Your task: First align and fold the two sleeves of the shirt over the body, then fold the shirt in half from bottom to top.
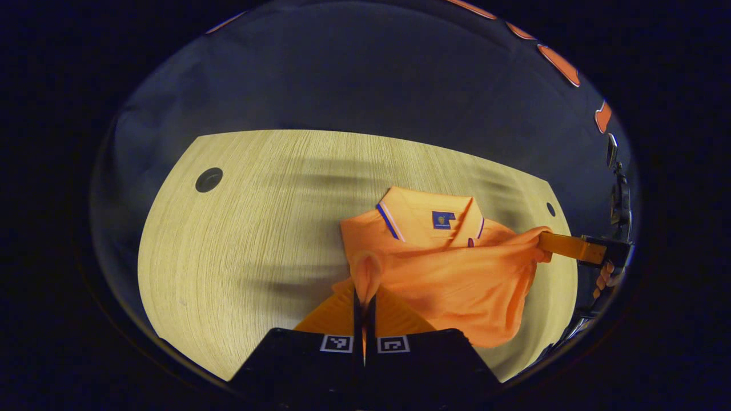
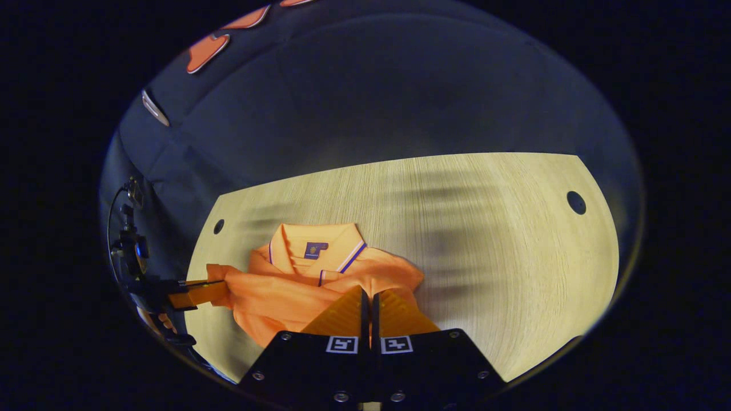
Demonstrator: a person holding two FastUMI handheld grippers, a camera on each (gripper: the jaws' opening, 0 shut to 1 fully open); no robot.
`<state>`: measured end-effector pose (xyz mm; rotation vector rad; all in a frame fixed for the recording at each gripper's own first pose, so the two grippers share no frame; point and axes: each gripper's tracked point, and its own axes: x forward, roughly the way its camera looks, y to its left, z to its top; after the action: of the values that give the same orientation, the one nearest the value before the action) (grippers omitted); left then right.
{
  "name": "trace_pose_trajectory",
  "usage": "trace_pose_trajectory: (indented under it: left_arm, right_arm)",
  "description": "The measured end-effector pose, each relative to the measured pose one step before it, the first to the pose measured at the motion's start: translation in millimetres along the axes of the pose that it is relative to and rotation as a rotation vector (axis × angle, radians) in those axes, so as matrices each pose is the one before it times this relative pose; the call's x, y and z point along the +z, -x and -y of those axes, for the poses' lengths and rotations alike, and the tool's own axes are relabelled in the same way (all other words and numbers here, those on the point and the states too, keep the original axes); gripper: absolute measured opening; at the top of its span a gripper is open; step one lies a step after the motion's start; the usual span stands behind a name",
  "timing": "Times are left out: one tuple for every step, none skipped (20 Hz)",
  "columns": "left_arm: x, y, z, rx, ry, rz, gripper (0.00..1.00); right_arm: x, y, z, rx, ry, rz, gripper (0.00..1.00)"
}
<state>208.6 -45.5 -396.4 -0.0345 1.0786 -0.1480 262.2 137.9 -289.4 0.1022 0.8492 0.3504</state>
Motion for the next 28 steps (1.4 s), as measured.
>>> trace_pose_trajectory:
  left_arm:
    - [-0.83,-4.2,-3.21,0.00919,0.00351,-0.00398,0.01]
    - [-0.77,-3.75,-0.2,0.00108,0.00135,-0.0071,0.01]
    - [-2.09,-4.46,-1.06,0.00297,0.0018,-0.00366,0.02]
    - [2.43,-6.43,-0.76,0.00212,0.00041,0.00169,0.06]
    - [-0.9,1.03,0.57,0.00103,-0.00039,0.00115,0.12]
    - [-0.86,1.13,-1.2,0.00644,-0.00568,0.00289,0.13]
    - [1.39,-2.73,-1.31,0.00423,-0.00112,0.0041,0.16]
    - [2.58,6.24,0.44,0.00032,0.00011,0.00355,0.34]
    - [-1.49,-0.91,0.21,0.00447,0.00552,0.00566,0.44]
    - [0.08,3.23,1.42,-0.00618,0.0109,0.00683,0.63]
    - [0.6,1.61,1.07,-0.00049,0.01932,0.00539,0.81]
    - [1.39,12.02,0.92,-0.00117,0.01684,0.01561,1.0]
    - [3.51,8.14,-1.14,0.00635,0.01426,0.01829,1.0]
    - [5.01,8.79,-0.74,0.00497,0.01309,0.02529,0.99]
    - [6.51,9.71,-0.12,0.00179,0.0142,0.03227,0.99]
    - [6.67,12.01,2.63,-0.00518,0.01255,0.03721,0.99]
    - [8.76,13.25,2.89,-0.00914,0.01147,0.03938,0.99]
    - [6.86,13.83,3.43,-0.00769,0.00898,0.03843,0.99]
    - [8.86,15.75,2.34,-0.0066,0.00412,0.03801,0.99]
    - [7.86,15.09,2.27,-0.00552,-0.00148,0.04036,0.99]
    - [6.92,15.22,2.28,-0.00536,-0.01087,0.03612,0.99]
    - [5.93,14.0,2.31,-0.00093,-0.01725,0.03743,0.99]
    - [5.43,13.8,1.52,-0.00002,-0.01818,0.03341,0.99]
    - [3.27,10.86,3.25,-0.0082,-0.01509,0.02909,0.99]
    - [5.3,15.6,3.19,-0.00752,-0.00834,0.02878,0.99]
    - [4.82,16.36,1.8,-0.0072,-0.00828,0.02584,0.99]
    - [4.16,15.96,1.89,-0.00484,-0.01544,0.02607,0.99]
    - [3.43,14.38,2.24,0.0002,-0.02044,0.02399,0.98]
  right_arm:
    - [-0.47,-5.73,1.1,-0.00599,0.00274,0.00036,0.01]
    - [-2.53,-3.93,1.46,-0.00636,-0.00182,-0.00411,0.01]
    - [-0.98,-3.61,1.44,-0.00297,-0.00702,-0.00382,0.02]
    - [-0.65,-1.37,1.25,-0.00014,-0.00012,-0.00197,0.02]
    - [1.41,-1.12,2.13,-0.0041,0.00143,0.00339,0.09]
    - [-0.03,1.88,1.32,-0.00158,0.00275,0.00137,0.19]
    - [1.46,0.88,-0.85,0.00666,0.00332,0.0034,0.17]
    - [0.6,2.51,1.08,-0.00653,0.00898,0.00459,0.38]
    - [0.71,1.3,2.56,-0.01519,0.01254,0.0092,0.58]
    - [2.52,5.6,1.63,-0.01029,0.0144,0.01471,0.78]
    - [0.17,4.76,-1.03,-0.00347,0.00761,0.01712,0.99]
    - [2.98,5.61,-4.05,0.00662,0.00052,0.01448,0.99]
    - [1.23,8.17,-2.45,0.00536,-0.00153,0.01426,0.99]
    - [1.63,7.93,-1.57,0.00115,0.00089,0.01565,0.99]
    - [1.08,8.81,-1.47,-0.00172,0.00443,0.01803,0.99]
    - [2.37,9.44,-1.14,-0.00243,0.0058,0.02059,0.99]
    - [1.73,12.45,-1.67,-0.00216,0.00534,0.02015,0.99]
    - [1.81,12.19,-2.52,-0.00068,0.0041,0.01987,0.99]
    - [2.62,13.01,-2.36,-0.00076,0.00345,0.02312,0.99]
    - [3.33,13.62,-2.86,-0.00202,0.00391,0.02555,0.99]
    - [1.81,13.42,-1.92,-0.00223,0.00571,0.02434,0.99]
    - [2.3,14.05,-2.57,-0.00577,0.007,0.02927,0.99]
    - [3.12,14.21,-2.63,-0.0068,0.00933,0.03001,0.99]
    - [4.36,16.7,-3.26,-0.00759,0.00954,0.02826,0.99]
    - [2.65,16.5,-3.79,-0.00421,0.0079,0.0292,0.99]
    - [2.04,19.2,-4.8,-0.00131,0.00638,0.0262,0.99]
    - [1.99,17.19,-4.07,0.00049,0.00408,0.02393,0.99]
    - [1.59,14.67,-4.21,-0.00203,0.00105,0.02476,0.99]
